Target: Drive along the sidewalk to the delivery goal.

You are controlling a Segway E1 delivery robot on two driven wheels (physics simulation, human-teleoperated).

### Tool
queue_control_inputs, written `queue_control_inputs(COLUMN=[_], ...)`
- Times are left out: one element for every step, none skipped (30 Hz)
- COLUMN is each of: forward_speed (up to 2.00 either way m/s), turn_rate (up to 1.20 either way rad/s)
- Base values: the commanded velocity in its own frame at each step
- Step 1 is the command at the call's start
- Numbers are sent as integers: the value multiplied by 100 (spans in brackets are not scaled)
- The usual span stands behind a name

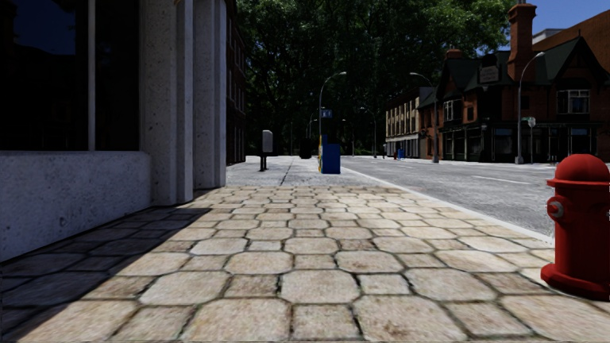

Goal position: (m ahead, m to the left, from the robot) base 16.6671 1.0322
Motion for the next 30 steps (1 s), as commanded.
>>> queue_control_inputs(forward_speed=[200,200,200,200,200,200,200,200,200,200,200,200,200,200,200,200,200,200,200,200,200,200,200,200,200,200,200,200,200,200], turn_rate=[0,0,0,0,0,0,0,0,0,0,3,10,10,13,18,20,20,21,22,22,22,22,19,0,0,0,0,0,0,0])
